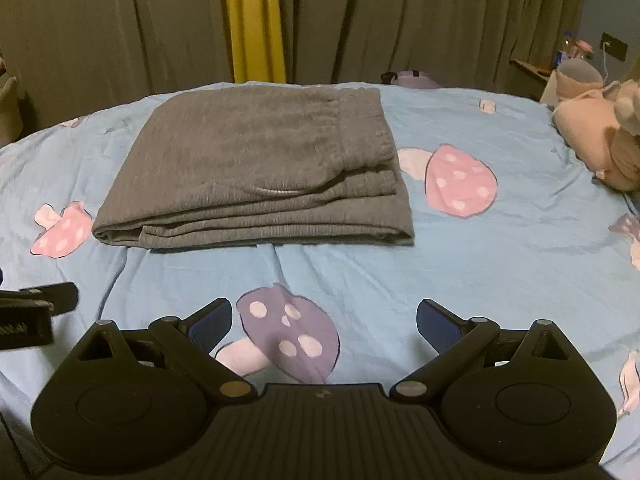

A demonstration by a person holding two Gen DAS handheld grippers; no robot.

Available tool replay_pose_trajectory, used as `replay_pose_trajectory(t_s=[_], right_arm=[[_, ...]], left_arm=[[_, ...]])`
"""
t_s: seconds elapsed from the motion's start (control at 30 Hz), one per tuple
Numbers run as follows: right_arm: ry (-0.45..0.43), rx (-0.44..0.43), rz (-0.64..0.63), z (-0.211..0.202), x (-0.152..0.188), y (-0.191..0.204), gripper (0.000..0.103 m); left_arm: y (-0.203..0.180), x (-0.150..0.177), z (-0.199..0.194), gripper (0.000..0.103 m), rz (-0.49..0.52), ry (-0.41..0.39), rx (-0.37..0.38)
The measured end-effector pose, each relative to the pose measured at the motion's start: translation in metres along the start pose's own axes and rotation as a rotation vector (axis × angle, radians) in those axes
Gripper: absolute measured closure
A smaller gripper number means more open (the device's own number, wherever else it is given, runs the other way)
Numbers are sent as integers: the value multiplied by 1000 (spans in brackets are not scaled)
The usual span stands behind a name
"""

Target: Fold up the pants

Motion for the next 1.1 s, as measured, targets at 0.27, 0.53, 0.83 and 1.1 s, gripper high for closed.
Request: replay_pose_trajectory(t_s=[0.27,0.53,0.83,1.1], right_arm=[[-131,-53,-63,3,-21,11,4],[-35,33,-38,34,-13,6,4],[-28,10,21,34,-13,1,4],[-16,-9,88,34,-12,-6,4]], left_arm=[[-11,-26,15,1,13,-48,-13],[-12,-20,34,1,-36,-69,25],[3,-15,37,1,-143,-36,69],[1,-11,39,1,-111,-16,42]])
Point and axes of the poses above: each gripper's, at about its wrist camera, not at the fingertips, and z roughly the way its jaws point, y to its left, x to its underside, the point moved 10 cm from there along z, roughly the way its jaws point, and after that the axes turned 4 degrees about x, right-handed, at the moved point
